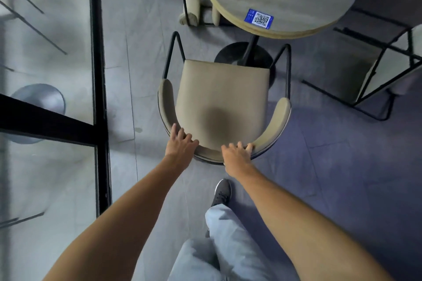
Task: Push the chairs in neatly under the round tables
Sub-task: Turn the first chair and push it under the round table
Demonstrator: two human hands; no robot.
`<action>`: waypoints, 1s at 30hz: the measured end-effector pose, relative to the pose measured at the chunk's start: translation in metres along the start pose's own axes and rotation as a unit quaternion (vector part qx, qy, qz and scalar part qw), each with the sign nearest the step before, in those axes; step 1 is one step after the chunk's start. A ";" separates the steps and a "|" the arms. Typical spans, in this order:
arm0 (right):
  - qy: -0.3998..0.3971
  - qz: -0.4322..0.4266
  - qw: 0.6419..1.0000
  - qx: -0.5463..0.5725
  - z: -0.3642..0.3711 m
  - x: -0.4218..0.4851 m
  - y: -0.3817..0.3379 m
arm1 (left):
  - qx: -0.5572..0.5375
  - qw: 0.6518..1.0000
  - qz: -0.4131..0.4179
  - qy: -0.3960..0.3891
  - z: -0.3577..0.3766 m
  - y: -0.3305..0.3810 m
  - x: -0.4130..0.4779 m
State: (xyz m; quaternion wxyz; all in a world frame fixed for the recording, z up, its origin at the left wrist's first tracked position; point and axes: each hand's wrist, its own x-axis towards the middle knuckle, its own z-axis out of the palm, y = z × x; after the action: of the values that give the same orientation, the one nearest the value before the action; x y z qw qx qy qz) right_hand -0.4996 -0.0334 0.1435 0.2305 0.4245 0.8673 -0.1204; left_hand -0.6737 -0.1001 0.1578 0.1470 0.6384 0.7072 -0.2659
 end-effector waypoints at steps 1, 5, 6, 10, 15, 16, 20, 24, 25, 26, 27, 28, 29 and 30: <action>0.003 0.001 1.000 0.000 -0.001 0.001 -0.001 | 0.010 1.000 0.012 0.002 -0.001 -0.002 0.003; -0.002 0.004 1.000 0.004 -0.004 -0.001 -0.001 | 0.008 0.998 0.057 -0.009 -0.001 0.005 0.009; -0.001 0.005 1.000 0.006 -0.005 -0.001 -0.001 | 0.006 0.998 0.066 -0.015 -0.004 0.007 0.008; -0.014 0.014 1.000 0.008 -0.009 -0.002 -0.002 | 0.013 0.995 0.085 -0.041 -0.015 0.008 0.005; -0.034 0.036 0.999 0.011 -0.015 0.002 -0.027 | 0.021 0.991 0.127 -0.047 -0.017 -0.001 0.008; -0.050 0.042 0.998 0.010 -0.016 0.002 -0.034 | 0.020 0.989 0.134 -0.055 -0.017 -0.003 0.008; -0.056 0.054 0.997 0.006 -0.016 0.006 -0.045 | 0.019 0.988 0.149 -0.041 -0.013 -0.012 0.009; -0.074 0.043 0.996 -0.012 -0.027 0.009 -0.058 | 0.012 0.987 0.160 -0.027 -0.006 -0.025 0.008; -0.081 0.037 0.996 -0.025 -0.030 0.010 -0.064 | 0.010 0.986 0.162 -0.026 -0.005 -0.030 0.007; -0.083 0.030 0.995 -0.037 -0.031 0.010 -0.070 | 0.008 0.986 0.165 -0.024 -0.002 -0.036 0.006; -0.080 0.023 0.995 -0.048 -0.031 0.010 -0.076 | 0.007 0.986 0.168 -0.019 0.001 -0.042 0.006; -0.074 0.016 0.996 -0.053 -0.031 0.011 -0.082 | 0.007 0.985 0.172 -0.016 0.003 -0.049 0.006; -0.069 0.006 0.996 -0.054 -0.032 0.011 -0.088 | 0.008 0.984 0.176 -0.019 0.003 -0.055 0.007; -0.062 -0.005 0.996 -0.056 -0.033 0.012 -0.092 | 0.012 0.983 0.182 -0.026 0.004 -0.060 0.008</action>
State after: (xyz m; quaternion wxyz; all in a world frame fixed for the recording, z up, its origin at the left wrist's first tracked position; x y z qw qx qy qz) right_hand -0.5892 -0.0681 0.1676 0.3070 0.3982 0.8587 -0.0990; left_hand -0.7346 -0.0987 0.1615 0.2038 0.7513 0.5716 -0.2593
